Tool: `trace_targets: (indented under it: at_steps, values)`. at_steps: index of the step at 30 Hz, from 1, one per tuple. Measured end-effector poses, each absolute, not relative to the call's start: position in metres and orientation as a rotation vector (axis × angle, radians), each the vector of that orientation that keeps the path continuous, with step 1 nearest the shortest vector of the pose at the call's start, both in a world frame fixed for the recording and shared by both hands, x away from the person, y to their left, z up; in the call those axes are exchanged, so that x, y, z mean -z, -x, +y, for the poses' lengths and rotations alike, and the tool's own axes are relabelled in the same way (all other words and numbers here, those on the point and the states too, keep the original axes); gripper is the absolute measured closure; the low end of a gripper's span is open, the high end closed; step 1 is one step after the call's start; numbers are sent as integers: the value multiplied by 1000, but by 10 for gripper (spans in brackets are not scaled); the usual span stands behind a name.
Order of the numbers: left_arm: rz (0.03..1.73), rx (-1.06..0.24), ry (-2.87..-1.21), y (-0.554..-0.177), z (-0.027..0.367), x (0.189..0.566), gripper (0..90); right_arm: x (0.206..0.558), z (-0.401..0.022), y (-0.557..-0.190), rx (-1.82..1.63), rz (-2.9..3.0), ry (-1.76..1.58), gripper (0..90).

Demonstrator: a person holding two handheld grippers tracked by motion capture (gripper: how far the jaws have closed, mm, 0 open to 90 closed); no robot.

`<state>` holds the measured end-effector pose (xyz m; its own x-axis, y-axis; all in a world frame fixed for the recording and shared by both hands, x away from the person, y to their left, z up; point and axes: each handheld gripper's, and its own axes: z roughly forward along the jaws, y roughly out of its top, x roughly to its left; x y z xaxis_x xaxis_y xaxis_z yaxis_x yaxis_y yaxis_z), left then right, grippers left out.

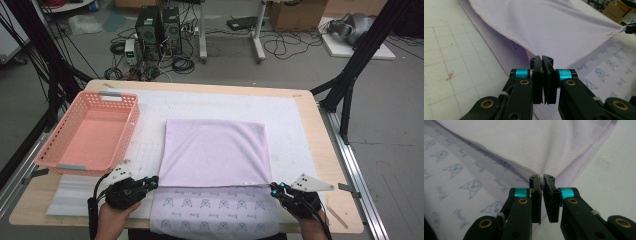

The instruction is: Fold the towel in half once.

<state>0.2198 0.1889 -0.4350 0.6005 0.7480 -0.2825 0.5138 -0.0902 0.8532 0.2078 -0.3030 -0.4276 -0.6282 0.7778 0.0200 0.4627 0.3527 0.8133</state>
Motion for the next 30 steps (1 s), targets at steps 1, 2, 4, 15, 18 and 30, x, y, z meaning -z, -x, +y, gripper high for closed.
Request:
trace_targets:
  at_steps: [1, 2, 4, 15, 18, 30]
  values:
    - [1038, -269, -1748, -217, 189, 435, 869, 427, -303, -205, -1172, 2254, -1089, 848]
    - [1036, -267, -1747, -213, 190, 435, 869, 427, -304, -202, -1172, 2257, -1085, 847]
    - [1033, -261, -1747, -207, 190, 434, 869, 427, -305, -196, -1173, 2263, -1080, 848]
    - [1012, -239, -1766, -173, 190, 434, 869, 425, -308, -163, -1174, 2288, -1073, 850]
    - [994, -228, -1788, -163, 191, 434, 869, 422, -309, -155, -1179, 2305, -1076, 856]
    - [1024, -265, -1748, -177, 199, 435, 490, 413, -322, -153, -1244, 2185, -1095, 619]
